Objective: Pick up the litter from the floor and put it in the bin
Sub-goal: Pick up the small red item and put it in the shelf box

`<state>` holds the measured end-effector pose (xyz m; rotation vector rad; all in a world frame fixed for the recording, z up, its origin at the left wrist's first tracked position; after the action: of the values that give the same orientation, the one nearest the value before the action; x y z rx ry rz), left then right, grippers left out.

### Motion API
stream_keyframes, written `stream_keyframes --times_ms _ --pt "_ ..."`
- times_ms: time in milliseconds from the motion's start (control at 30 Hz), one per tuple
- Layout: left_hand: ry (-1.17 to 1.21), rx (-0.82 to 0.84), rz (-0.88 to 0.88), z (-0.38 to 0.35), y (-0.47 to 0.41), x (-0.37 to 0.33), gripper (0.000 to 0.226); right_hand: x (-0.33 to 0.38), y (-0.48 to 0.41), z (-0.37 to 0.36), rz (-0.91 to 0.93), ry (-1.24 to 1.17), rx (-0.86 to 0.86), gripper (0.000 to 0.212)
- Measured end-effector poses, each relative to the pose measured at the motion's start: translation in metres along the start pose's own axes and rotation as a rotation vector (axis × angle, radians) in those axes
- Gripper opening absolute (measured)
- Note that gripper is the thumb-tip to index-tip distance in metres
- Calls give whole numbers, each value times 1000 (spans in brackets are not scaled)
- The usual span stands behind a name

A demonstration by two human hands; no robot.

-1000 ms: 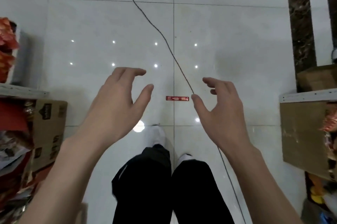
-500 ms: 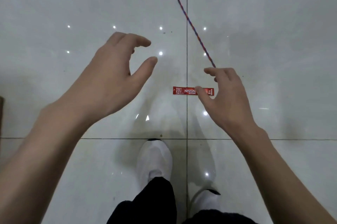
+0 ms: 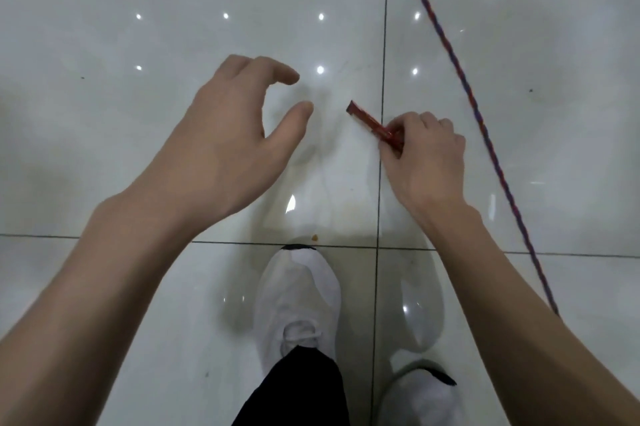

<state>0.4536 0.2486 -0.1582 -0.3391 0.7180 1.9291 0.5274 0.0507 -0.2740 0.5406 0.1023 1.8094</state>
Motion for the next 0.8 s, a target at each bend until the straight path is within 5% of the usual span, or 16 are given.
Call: stream_keyframes --times_ms 300,533,800 --pt "2 -48 -42 55 7 -31 41 16 20 95 31 -252 -90 16" --pt "10 -79 -85 208 66 -137 39 71 88 321 14 -356 -207 11" --pt "16 -121 -202 455 170 -337 42 165 207 627 1 -513 -356 10"
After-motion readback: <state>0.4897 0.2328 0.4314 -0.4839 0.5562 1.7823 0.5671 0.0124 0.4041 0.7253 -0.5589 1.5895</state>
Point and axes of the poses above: each hand's wrist, its own y-axis away from the middle knuckle, its own z-axis out of the back of the hand, x = y × z, the point moved 8 cm from there along -y, towards the middle knuckle, and after that the axes turned 1 degree about -z, right-handed, at the moved point
